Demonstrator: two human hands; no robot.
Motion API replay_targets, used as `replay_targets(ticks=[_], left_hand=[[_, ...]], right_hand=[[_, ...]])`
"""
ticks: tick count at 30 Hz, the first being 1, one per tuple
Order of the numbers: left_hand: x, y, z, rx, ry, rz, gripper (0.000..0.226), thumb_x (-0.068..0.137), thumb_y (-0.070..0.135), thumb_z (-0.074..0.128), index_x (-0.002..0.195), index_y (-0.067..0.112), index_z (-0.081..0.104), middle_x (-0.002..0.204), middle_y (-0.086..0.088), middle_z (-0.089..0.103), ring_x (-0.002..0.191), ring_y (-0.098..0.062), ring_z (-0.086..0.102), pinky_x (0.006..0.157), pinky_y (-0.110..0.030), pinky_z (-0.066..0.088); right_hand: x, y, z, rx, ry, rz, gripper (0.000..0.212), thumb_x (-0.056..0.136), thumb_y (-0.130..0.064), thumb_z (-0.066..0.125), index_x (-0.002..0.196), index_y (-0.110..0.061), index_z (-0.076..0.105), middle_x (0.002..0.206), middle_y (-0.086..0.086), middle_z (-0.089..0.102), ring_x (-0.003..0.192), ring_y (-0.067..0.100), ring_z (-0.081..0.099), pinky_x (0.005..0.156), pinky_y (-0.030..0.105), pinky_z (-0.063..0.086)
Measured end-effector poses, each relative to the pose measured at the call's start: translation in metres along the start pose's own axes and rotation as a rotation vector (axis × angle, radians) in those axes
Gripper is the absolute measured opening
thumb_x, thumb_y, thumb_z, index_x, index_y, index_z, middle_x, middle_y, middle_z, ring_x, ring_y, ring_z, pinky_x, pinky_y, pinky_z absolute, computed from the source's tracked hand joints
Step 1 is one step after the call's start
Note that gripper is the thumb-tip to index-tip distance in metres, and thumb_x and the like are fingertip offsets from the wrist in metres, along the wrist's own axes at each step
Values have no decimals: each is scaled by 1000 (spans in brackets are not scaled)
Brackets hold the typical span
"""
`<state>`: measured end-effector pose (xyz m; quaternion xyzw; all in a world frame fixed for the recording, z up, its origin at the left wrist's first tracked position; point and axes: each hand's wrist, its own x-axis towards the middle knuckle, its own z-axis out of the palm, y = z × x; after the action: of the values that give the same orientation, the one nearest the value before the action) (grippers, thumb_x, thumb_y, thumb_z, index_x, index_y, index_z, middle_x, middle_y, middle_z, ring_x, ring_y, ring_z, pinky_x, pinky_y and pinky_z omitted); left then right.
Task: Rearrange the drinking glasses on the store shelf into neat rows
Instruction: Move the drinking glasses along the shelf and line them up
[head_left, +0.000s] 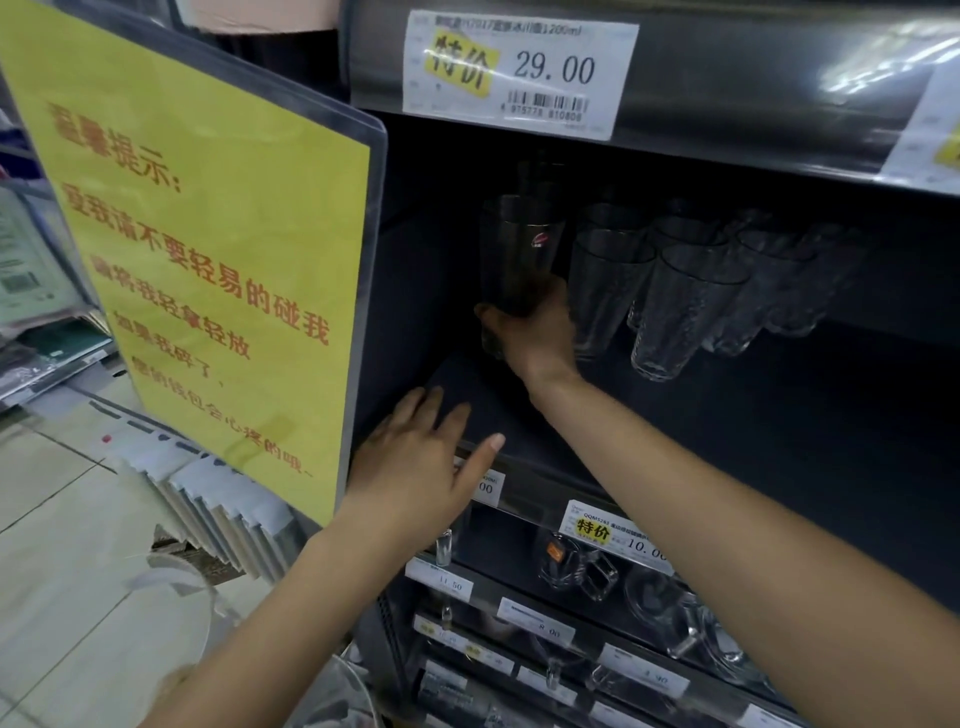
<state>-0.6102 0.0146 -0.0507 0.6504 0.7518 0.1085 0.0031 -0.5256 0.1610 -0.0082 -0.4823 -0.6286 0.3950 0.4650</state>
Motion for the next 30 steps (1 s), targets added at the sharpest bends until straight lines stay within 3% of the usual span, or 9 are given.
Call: replay_targets(ticks=[4, 14, 20, 22, 30], left_hand=[[0, 0, -1, -8, -1, -4, 99, 72, 73, -14, 152, 30, 27, 163, 1, 20, 151, -16, 7, 116, -34, 23], [0, -1, 1, -4, -8, 0, 99, 73, 73, -15, 153, 30, 24, 163, 1, 18, 151, -16, 6, 117, -33, 22], [0, 0, 1, -1, -4, 5, 98, 74, 72, -14, 153, 30, 25, 163, 0, 19, 151, -17, 7, 116, -33, 23], [0, -1, 2, 10, 2, 6, 97, 74, 72, -14, 153, 30, 25, 163, 0, 20, 151, -17, 8, 116, -33, 23], [0, -1, 3, 15, 6, 4, 97, 75, 72, -14, 153, 30, 26, 162, 0, 20, 151, -17, 8, 117, -33, 22]], right_hand=[[9, 0, 5, -12, 21, 30, 69, 85, -26, 77, 139, -11, 38, 136, 7, 55, 117, 16, 53, 89, 18, 39], [28, 2, 17, -12, 85, 40, 67, 84, -24, 78, 136, -8, 40, 135, 9, 56, 121, 22, 56, 91, 18, 40], [38, 6, 24, -3, 88, 53, 71, 82, -27, 79, 137, -10, 38, 133, 9, 57, 117, 23, 58, 95, 24, 47], [41, 7, 26, -4, 98, 58, 72, 81, -29, 80, 137, -11, 38, 132, 10, 58, 114, 25, 61, 97, 34, 52], [46, 9, 32, -12, 138, 65, 73, 76, -32, 82, 133, -14, 40, 124, 9, 62, 101, 27, 67, 84, 46, 59]])
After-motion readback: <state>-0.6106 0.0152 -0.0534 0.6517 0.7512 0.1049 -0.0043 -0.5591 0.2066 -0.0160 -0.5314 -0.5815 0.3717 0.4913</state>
